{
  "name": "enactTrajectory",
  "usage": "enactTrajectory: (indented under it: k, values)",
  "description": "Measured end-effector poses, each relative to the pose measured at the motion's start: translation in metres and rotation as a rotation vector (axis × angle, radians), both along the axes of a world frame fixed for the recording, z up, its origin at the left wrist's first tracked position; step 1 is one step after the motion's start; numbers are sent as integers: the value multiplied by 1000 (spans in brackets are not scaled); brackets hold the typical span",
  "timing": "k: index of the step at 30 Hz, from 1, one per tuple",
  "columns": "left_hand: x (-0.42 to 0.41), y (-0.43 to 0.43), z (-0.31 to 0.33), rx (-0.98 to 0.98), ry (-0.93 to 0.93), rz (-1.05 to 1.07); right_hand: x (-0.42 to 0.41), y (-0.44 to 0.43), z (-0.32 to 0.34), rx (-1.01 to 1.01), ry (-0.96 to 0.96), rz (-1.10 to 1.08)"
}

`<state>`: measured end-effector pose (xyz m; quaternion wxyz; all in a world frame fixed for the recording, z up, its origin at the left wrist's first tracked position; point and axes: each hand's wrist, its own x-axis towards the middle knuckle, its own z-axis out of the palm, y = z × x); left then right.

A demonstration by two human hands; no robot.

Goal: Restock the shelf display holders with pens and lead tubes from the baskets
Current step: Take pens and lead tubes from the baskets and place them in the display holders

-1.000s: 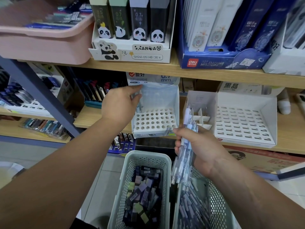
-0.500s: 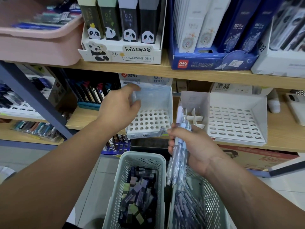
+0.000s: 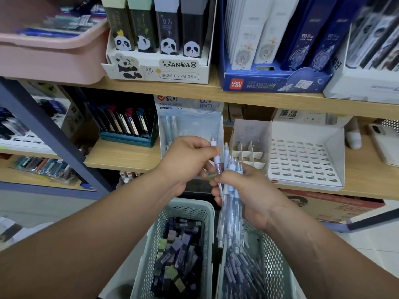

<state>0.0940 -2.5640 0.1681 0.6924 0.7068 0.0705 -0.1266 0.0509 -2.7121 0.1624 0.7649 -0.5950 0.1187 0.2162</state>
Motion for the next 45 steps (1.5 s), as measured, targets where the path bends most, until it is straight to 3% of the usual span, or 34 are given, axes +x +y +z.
enactTrajectory:
  k: [5,8,13,21,31,35,38,45]
  values:
    - [8,11,8,-207,-21,177,6,-9,0,55,106,-167]
    - [12,22,11,-231,-61,184,8,-12,2,66,123,-267]
    - [10,34,11,-83,-42,-70,13,-19,10,119,56,-404]
    - [7,39,5,166,-30,-533,10,-14,11,53,16,-314]
    - [0,17,-11,88,-145,-366,8,-5,2,-28,-64,-193]
    - [2,17,-14,68,-123,-434,5,-3,-3,-88,-95,-152]
    - [3,17,-13,112,-157,-475,5,-3,-5,-94,-95,-149]
    - [17,41,1,293,-307,-280,8,-6,-8,-48,-46,-207]
